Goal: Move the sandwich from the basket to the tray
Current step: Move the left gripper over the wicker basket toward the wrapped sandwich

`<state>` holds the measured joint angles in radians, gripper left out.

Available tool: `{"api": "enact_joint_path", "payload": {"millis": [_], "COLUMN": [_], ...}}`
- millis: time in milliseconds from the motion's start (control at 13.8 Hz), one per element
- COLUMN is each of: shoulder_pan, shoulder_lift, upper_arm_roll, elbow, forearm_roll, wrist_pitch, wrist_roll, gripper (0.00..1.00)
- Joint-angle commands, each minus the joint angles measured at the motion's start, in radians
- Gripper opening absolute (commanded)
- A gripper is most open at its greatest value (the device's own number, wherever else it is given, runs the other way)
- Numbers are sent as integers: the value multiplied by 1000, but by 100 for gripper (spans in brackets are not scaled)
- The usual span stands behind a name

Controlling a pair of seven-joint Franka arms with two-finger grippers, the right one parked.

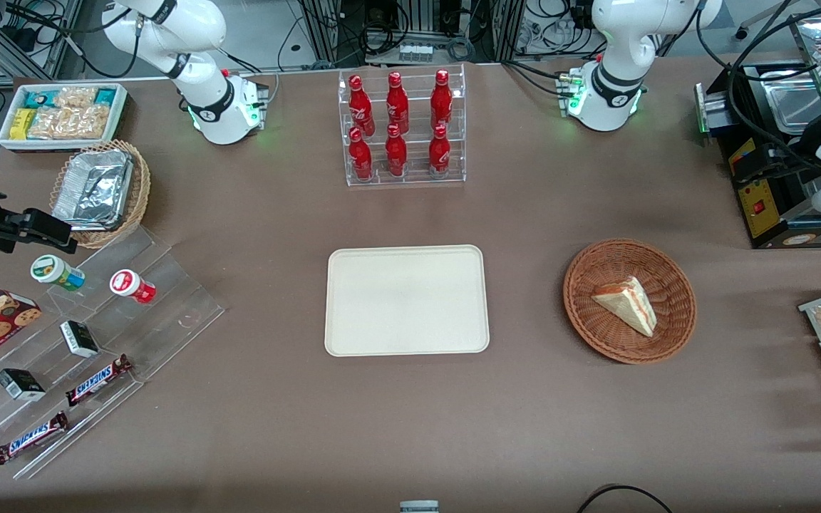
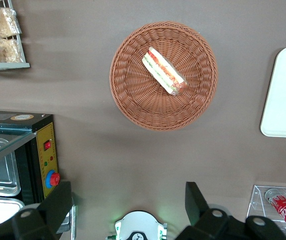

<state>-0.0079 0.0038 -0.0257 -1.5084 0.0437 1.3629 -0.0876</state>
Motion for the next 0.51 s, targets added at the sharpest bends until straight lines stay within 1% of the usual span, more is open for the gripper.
{"api": "enact_joint_path", "payload": {"millis": [0,435], "shoulder_pan": [-6,-6], "shoulder_lift": [-4,59], "upper_arm_roll": [4,-3], "elbow": [17,-15], "forearm_roll": [-10,1], "wrist_pitch": [-25,30], "wrist_roll": [12,-9], "gripper": [100,100]}}
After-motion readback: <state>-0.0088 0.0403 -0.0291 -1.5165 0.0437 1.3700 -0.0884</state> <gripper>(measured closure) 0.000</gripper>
